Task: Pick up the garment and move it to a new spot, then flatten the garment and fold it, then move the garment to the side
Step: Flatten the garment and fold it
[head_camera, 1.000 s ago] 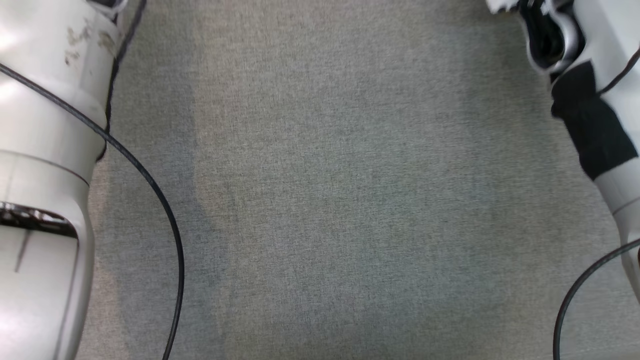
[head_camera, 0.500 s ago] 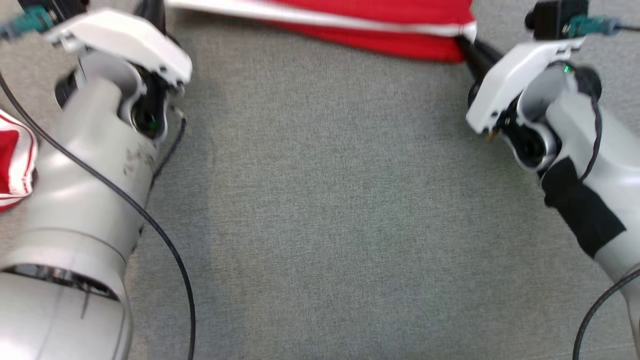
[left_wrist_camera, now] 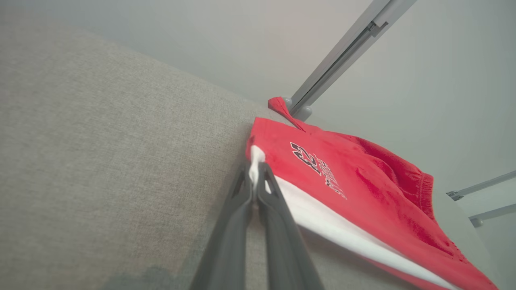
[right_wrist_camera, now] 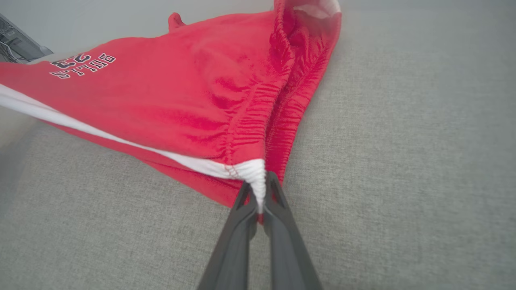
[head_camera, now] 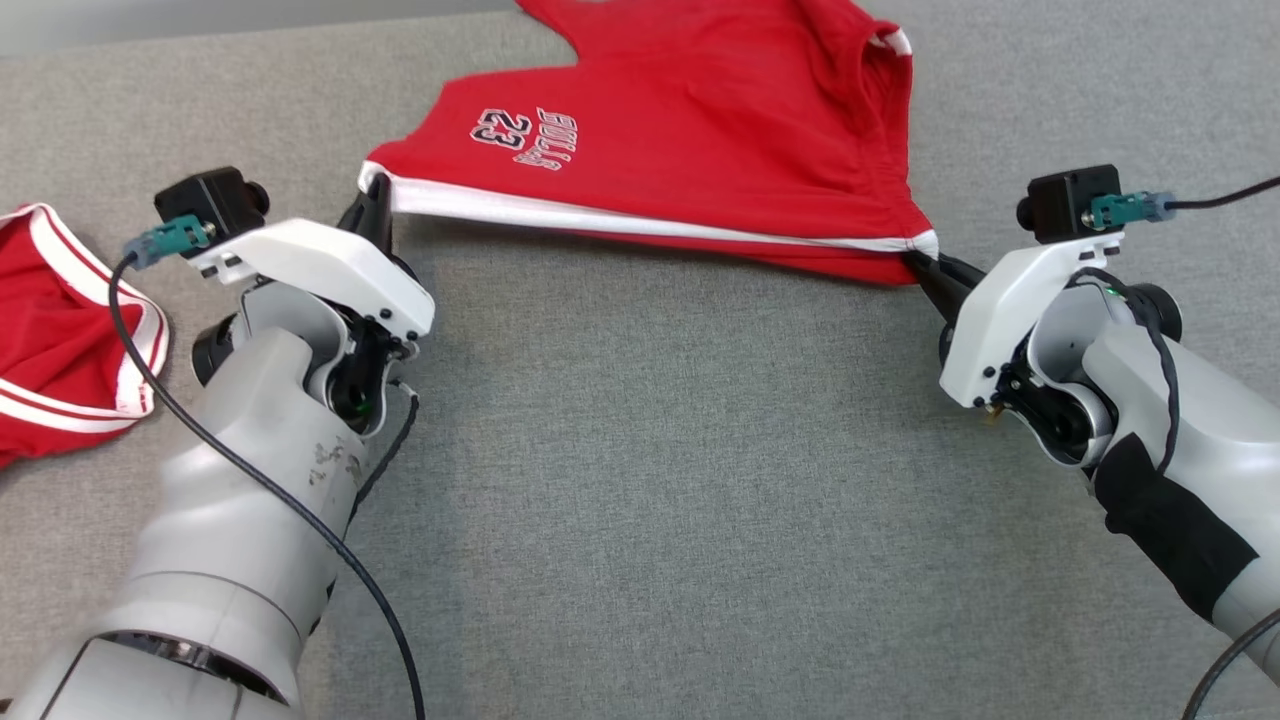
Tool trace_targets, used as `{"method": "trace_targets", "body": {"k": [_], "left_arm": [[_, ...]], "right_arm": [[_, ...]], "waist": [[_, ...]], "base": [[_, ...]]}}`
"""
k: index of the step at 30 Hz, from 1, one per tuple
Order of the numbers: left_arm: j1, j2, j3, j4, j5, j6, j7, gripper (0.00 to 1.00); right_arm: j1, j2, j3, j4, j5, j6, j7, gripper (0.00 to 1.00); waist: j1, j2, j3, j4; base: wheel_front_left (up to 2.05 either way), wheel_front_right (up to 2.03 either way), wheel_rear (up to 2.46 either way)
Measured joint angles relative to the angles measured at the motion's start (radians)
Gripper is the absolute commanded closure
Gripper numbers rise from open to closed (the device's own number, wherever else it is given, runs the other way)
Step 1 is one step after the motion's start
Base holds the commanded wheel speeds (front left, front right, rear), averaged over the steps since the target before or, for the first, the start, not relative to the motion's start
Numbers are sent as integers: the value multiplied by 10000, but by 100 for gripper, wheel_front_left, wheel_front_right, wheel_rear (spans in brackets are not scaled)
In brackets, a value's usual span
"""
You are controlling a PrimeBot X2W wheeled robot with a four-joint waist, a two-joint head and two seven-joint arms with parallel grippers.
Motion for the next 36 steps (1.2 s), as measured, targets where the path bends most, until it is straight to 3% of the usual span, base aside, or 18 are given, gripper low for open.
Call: {"method": "trace_targets", "body": {"k": [14, 36], "left_arm": [[1501, -111, -681, -784, -209, -10, -44, 100], [3978, -21, -1162, -1461, -815, -10, -316, 100]], "right_arm": [[840, -673, 591, 111, 1415, 4, -92, 100], [3312, -1208, 1837, -1139, 1674, 4, -650, 100]], "waist": [[0, 0, -1030, 155], [-1, 0, -2831, 28]], "base": [[0, 0, 0], [0, 0, 0]]}}
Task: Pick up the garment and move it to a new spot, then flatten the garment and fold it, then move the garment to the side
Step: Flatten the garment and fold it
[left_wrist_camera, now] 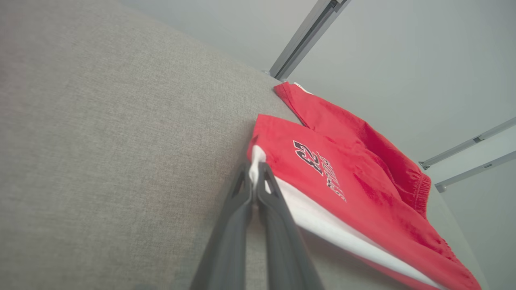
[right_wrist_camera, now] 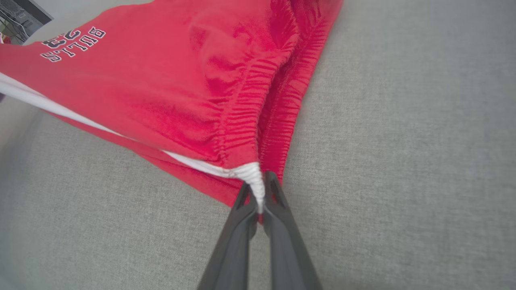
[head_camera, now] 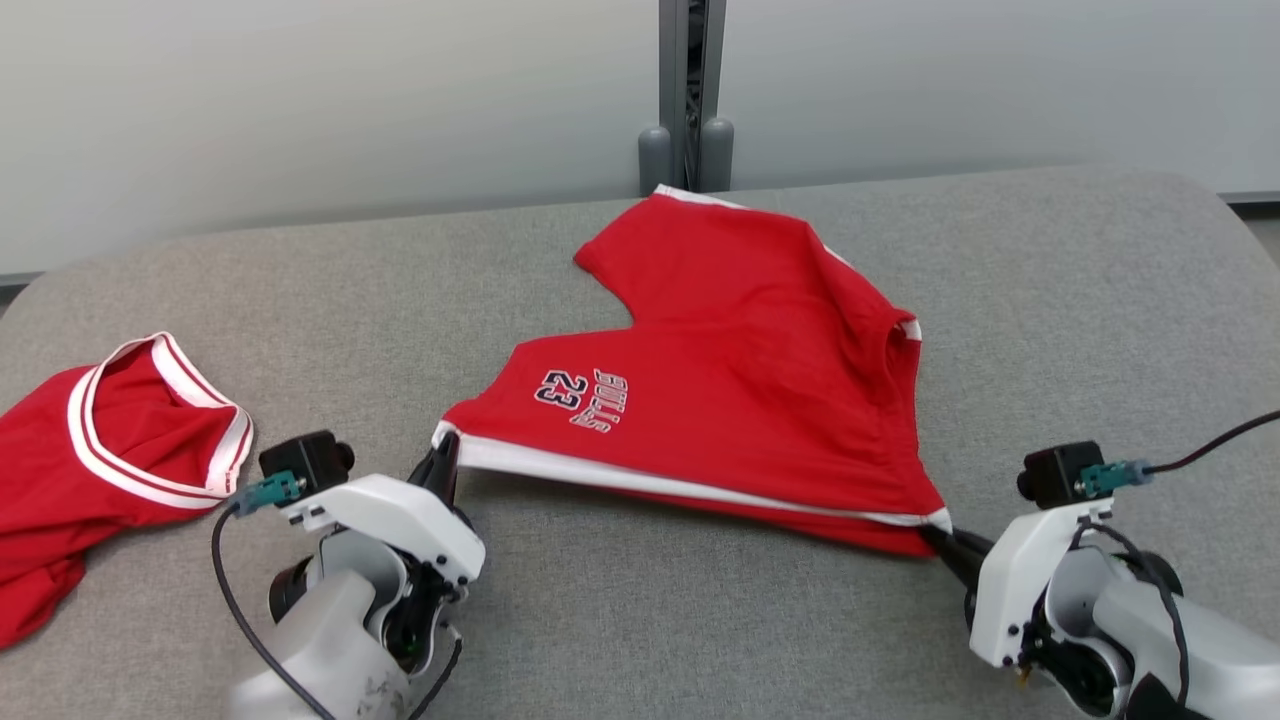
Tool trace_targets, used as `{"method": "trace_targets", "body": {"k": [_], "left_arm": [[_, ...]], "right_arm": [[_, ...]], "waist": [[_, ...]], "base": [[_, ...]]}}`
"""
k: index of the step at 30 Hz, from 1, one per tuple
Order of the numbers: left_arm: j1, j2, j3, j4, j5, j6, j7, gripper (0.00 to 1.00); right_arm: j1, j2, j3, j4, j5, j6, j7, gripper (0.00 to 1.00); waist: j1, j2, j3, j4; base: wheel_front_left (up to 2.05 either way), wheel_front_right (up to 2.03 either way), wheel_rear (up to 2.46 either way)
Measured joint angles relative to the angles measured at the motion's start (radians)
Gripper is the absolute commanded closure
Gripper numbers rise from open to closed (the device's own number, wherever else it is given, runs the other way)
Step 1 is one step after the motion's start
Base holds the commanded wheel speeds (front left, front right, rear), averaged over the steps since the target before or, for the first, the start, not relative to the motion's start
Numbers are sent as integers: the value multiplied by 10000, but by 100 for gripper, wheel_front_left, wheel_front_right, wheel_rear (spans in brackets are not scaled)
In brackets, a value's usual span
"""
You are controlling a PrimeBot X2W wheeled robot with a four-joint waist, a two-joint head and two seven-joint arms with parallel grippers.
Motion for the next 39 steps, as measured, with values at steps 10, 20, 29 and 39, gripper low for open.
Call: {"method": "trace_targets", "body": {"k": [10, 20, 29, 39], "left_arm": [[1222, 318, -140, -579, -267, 0, -96, 100], [2083, 627, -399, -1241, -267, -2, -100, 100], [2583, 941, -316, -1883, -401, 59, -113, 100], [2545, 1183, -167, -2732, -483, 407, -40, 100]], "right_arm": [[1035, -290, 150, -782, -211, -2, -217, 100], [2050, -813, 178, -1486, -242, 0, -290, 100], [2546, -1076, -6, -1962, -192, 12, -426, 100], [2572, -917, -491, -2261, -213, 6, -685, 100]], "waist": [[0, 0, -571, 94], [0, 0, -750, 261], [0, 0, -743, 194], [0, 0, -658, 191]], "base": [[0, 0, 0], [0, 0, 0], [0, 0, 0], [0, 0, 0]]}}
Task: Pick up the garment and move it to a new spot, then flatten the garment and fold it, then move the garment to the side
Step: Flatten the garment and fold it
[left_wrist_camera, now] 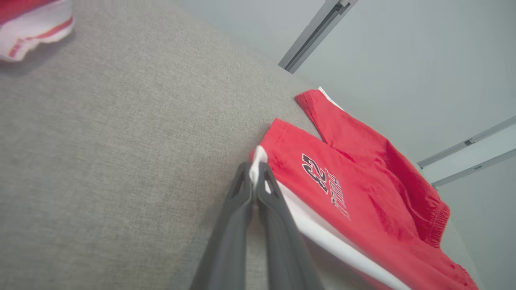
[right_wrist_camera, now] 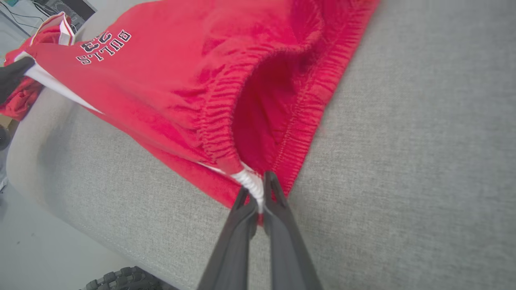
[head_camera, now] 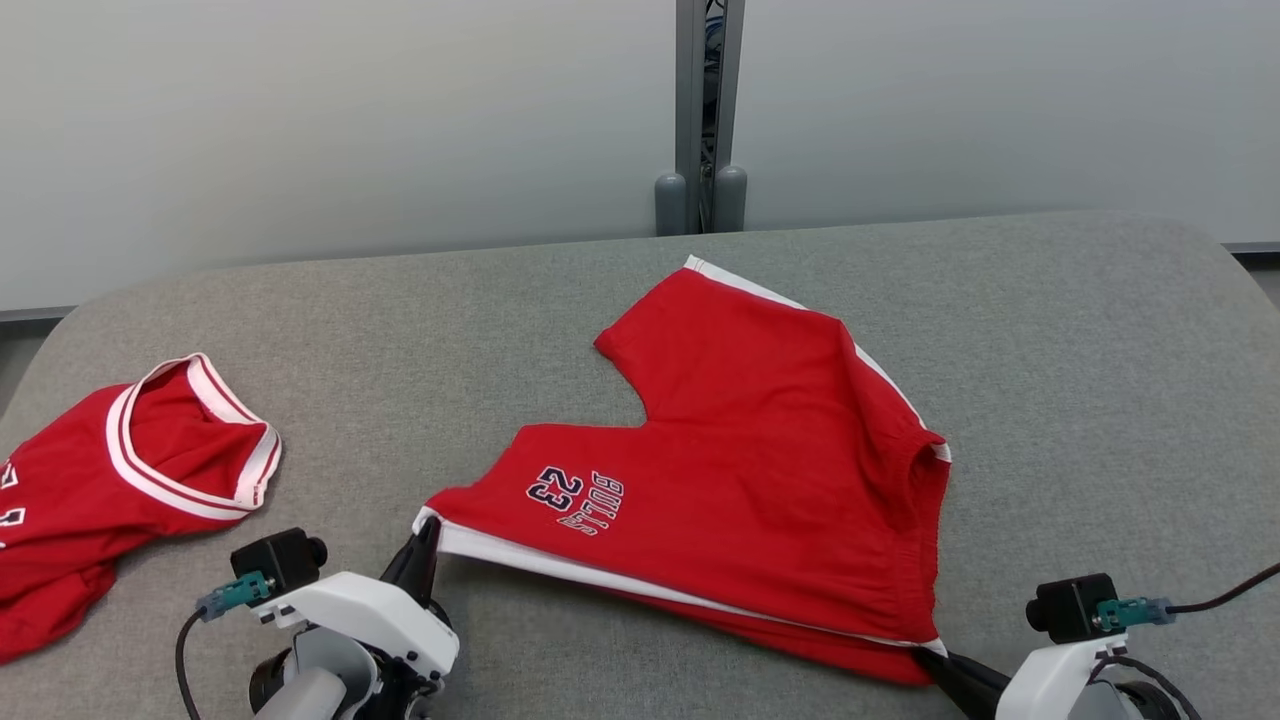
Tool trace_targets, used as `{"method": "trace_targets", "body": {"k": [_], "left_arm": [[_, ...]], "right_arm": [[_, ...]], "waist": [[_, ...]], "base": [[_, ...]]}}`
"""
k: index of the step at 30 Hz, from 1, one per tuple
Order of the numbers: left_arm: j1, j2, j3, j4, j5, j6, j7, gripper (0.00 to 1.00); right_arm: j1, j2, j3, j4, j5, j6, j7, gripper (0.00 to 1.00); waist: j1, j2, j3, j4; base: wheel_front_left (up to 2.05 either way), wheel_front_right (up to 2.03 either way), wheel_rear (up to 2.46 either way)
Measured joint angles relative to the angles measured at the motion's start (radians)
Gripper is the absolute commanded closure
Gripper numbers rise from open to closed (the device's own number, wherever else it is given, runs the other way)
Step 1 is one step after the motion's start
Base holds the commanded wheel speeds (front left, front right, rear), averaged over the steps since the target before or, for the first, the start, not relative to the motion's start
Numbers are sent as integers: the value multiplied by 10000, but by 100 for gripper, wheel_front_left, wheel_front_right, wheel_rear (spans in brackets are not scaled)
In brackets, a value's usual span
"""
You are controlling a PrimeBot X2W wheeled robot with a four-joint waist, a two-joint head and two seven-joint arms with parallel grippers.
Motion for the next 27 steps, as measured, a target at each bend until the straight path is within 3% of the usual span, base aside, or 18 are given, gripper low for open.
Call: {"method": "trace_targets", "body": {"k": [16, 27], "left_arm": [[-1121, 336, 134, -1868, 42, 953, 642, 100], [-2895, 36, 453, -1607, -6, 1306, 878, 100]], "right_arm": [[-650, -215, -1133, -895, -138, -12, -500, 100], [-1687, 184, -2098, -1087, -426, -36, -894, 100]], "waist": [[0, 0, 406, -394], [0, 0, 1514, -968]], "base": [[0, 0, 0], [0, 0, 0]]}}
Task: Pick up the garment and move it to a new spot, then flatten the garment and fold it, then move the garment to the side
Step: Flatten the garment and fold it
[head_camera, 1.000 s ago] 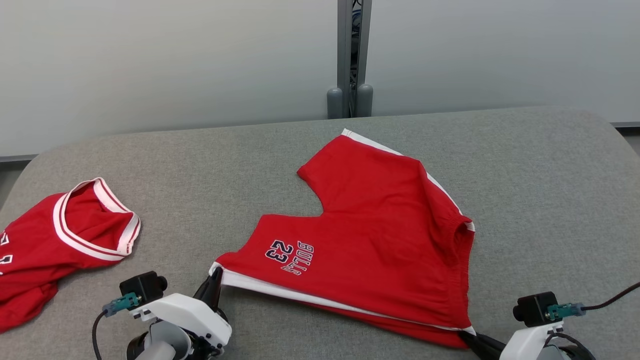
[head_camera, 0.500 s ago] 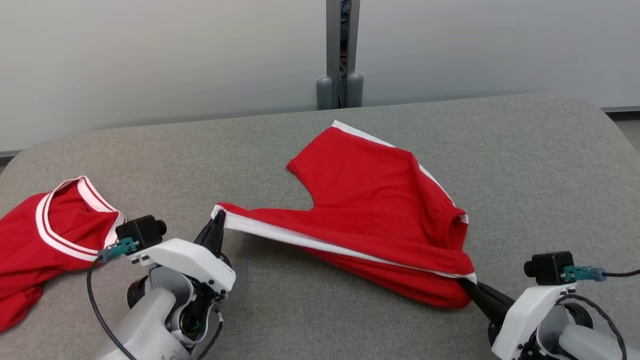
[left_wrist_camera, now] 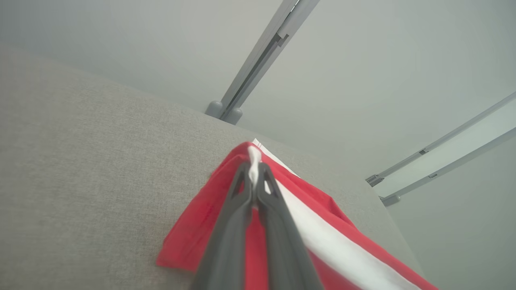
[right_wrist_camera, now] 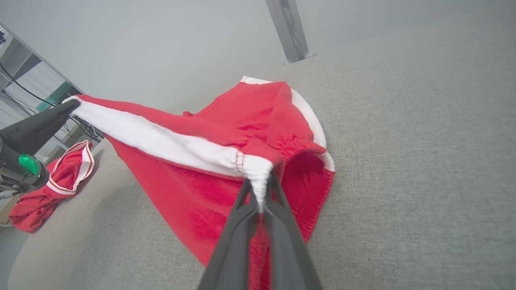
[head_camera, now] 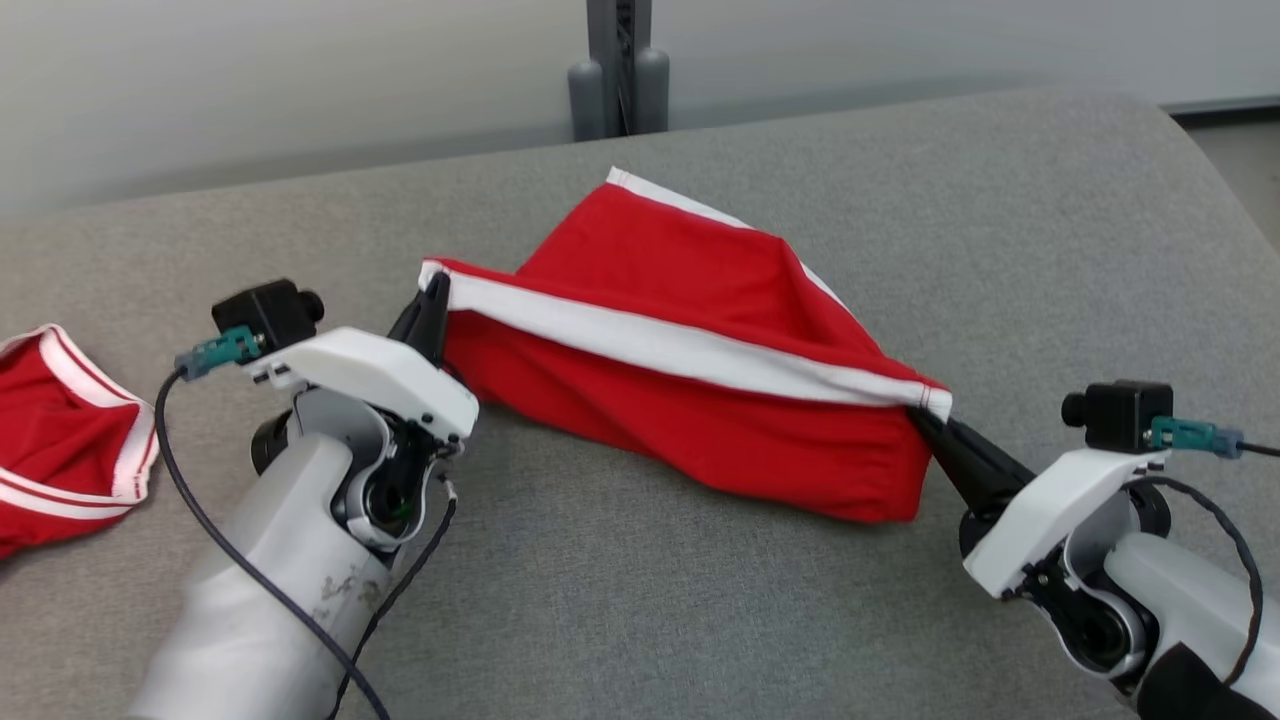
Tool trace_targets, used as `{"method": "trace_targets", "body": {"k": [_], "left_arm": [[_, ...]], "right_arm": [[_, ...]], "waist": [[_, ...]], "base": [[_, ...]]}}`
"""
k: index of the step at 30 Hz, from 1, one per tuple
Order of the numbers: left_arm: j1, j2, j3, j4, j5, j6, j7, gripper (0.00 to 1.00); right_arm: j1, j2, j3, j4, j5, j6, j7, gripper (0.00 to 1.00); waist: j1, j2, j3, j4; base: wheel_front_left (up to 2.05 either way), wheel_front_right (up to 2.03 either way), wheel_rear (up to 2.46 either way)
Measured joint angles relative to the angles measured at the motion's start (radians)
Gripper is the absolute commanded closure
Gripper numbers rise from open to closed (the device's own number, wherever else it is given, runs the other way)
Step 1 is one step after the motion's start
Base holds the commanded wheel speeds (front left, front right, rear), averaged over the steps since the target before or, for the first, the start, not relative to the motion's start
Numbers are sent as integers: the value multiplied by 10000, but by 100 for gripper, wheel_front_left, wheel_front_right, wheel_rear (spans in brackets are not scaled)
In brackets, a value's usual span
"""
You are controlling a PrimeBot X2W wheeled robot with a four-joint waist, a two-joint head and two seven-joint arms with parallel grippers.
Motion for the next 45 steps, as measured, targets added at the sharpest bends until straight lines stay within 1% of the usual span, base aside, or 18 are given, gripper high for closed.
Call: {"method": "trace_targets", "body": {"k": [5, 12, 18, 24, 30, 39, 45], "left_arm": [[-862, -194, 19, 602, 63, -59, 33, 100], [-1993, -370, -146, 1795, 407, -339, -86, 100], [-2753, -583, -351, 2638, 698, -633, -242, 100], [-3537, -665, -360, 3359, 771, -748, -362, 100], [-4371, -669, -362, 4103, 869, -727, -376, 100], [-5537, -782, -566, 5102, 1116, -493, -105, 100], [-5906, -798, -757, 5486, 1313, -324, 96, 100]], "right_arm": [[-377, 401, -458, 190, -100, 0, -196, 100], [-606, 1012, -861, 382, -328, 0, -311, 100], [-632, 1377, -1197, 418, -414, 0, -393, 100], [-530, 1760, -1588, 251, -508, 0, -420, 100], [-496, 2222, -1916, -38, -759, -2, -430, 100], [-588, 2817, -2406, -337, -1223, -2, -439, 100], [-585, 3160, -2711, -395, -1406, -2, -439, 100]], "waist": [[0, 0, 639, -218], [0, 0, 1456, -595], [0, 0, 1795, -1084], [0, 0, 1985, -1521], [0, 0, 2283, -1830], [0, 0, 2899, -2201], [0, 0, 3236, -2493]], "base": [[0, 0, 0], [0, 0, 0], [0, 0, 0], [0, 0, 0], [0, 0, 0], [0, 0, 0], [0, 0, 0]]}}
